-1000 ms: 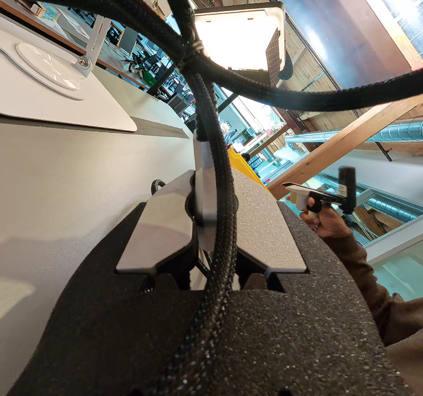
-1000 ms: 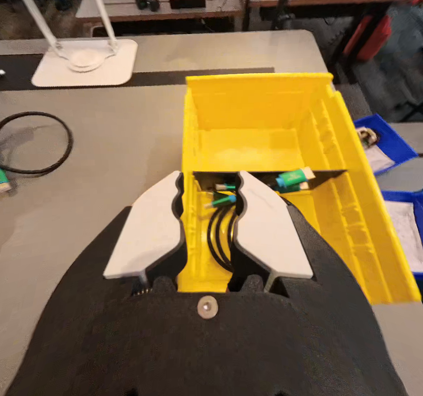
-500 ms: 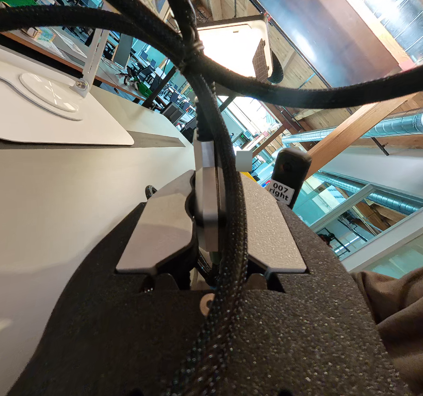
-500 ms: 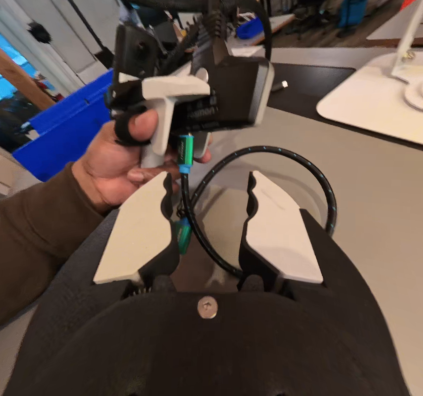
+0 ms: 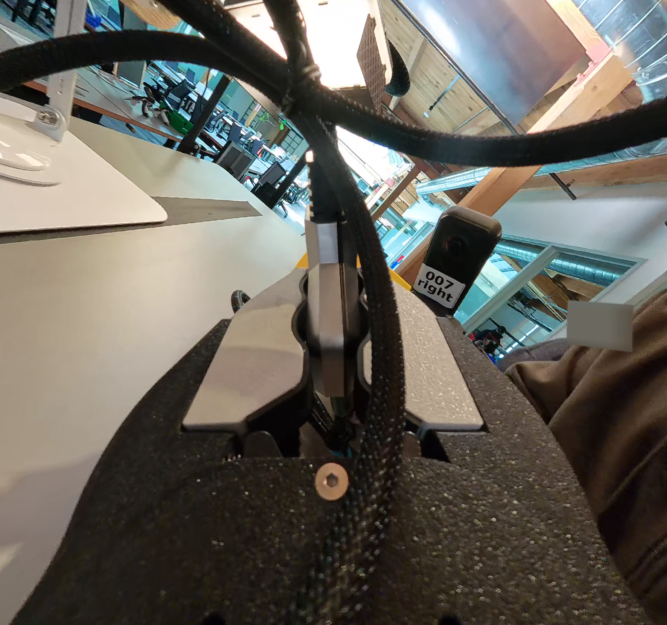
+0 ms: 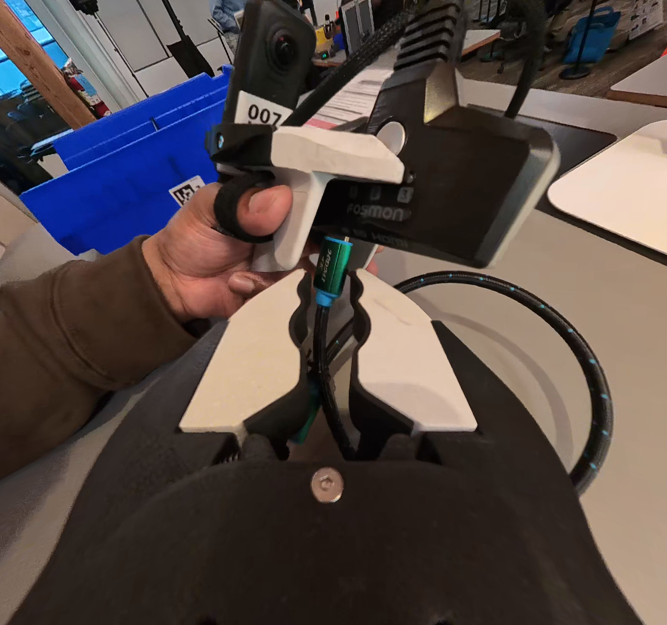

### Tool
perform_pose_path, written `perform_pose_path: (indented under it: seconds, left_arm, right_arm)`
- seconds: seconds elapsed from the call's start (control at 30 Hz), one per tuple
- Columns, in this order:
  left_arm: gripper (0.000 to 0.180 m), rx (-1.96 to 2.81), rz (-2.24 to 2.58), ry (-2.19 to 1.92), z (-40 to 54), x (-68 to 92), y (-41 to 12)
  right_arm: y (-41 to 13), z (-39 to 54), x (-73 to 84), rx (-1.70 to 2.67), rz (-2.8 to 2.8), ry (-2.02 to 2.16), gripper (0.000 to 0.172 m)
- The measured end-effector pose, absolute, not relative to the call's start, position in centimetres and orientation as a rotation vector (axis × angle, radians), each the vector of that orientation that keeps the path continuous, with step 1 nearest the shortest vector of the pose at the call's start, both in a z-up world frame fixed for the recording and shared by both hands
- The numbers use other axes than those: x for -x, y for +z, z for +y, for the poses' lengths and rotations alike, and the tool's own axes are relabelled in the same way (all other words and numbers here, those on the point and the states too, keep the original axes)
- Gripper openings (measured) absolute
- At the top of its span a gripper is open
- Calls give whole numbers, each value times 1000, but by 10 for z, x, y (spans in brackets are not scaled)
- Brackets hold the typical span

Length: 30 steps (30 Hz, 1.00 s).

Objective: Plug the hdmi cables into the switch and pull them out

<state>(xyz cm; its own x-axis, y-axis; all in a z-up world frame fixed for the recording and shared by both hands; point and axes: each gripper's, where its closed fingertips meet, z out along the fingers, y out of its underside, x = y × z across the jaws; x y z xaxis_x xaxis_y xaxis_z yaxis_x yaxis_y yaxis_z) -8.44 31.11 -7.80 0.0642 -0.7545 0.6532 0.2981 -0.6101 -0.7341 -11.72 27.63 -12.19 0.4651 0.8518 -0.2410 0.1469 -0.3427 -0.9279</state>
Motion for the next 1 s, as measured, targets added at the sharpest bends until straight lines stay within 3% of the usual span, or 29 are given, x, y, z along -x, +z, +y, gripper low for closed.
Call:
perform_pose_path:
  seconds: [1.0]
  left_arm:
    - [22, 1462, 606, -1774, 287, 78, -73]
  right_arm:
    - [-129, 262, 122, 1818, -928, 969, 16]
